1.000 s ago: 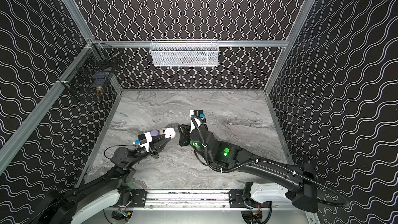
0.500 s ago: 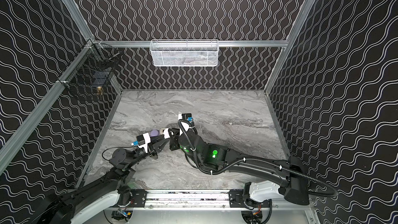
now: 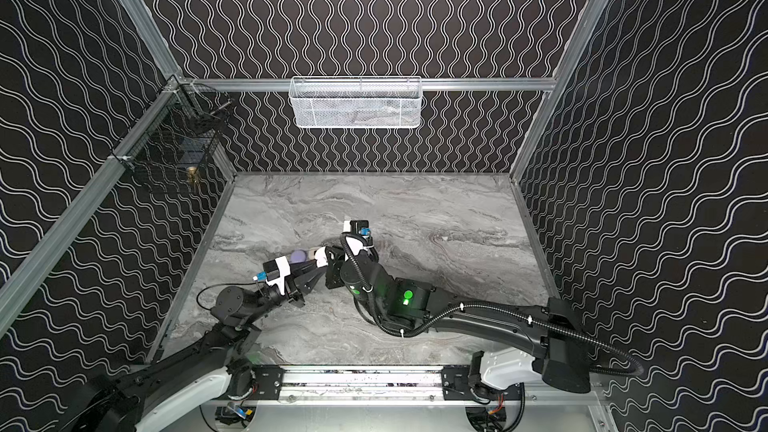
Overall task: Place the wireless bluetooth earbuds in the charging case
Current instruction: 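Carry the earbud with the right gripper over the open case in the left gripper, then lower the earbud into the case and open the right gripper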
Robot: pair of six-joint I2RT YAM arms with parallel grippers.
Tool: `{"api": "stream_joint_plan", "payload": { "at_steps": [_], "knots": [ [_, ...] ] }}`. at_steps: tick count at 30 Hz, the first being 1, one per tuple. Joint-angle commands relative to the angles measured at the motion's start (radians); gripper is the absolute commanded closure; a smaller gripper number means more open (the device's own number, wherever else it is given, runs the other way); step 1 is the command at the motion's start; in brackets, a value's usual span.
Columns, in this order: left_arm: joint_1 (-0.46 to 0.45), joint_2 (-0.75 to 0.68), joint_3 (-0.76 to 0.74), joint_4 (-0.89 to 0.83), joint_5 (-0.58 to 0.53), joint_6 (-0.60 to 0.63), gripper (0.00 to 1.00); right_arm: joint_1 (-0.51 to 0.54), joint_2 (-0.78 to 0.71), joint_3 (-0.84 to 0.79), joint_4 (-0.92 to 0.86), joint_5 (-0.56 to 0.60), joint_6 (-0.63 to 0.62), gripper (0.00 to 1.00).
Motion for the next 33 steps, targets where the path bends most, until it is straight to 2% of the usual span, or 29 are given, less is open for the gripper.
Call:
{"api": "stream_joint_plan", "payload": {
  "at_steps": [1, 26, 33],
  "knots": [
    [0.0, 0.002, -0.001, 0.036, 0.009, 0.003, 1.0, 0.001, 0.002, -0.001, 0.042, 0.031, -0.012, 0.92],
    [0.0, -0.022, 0.004, -0.005, -0.01, 0.003, 1.0, 0.057, 0.011, -0.117, 0.157, 0.039, -0.011, 0.9],
    [0.0, -0.016, 0.004, -0.002, -0.009, 0.003, 1.0, 0.074, -0.036, -0.13, 0.149, 0.071, -0.021, 0.59]
  ]
}}
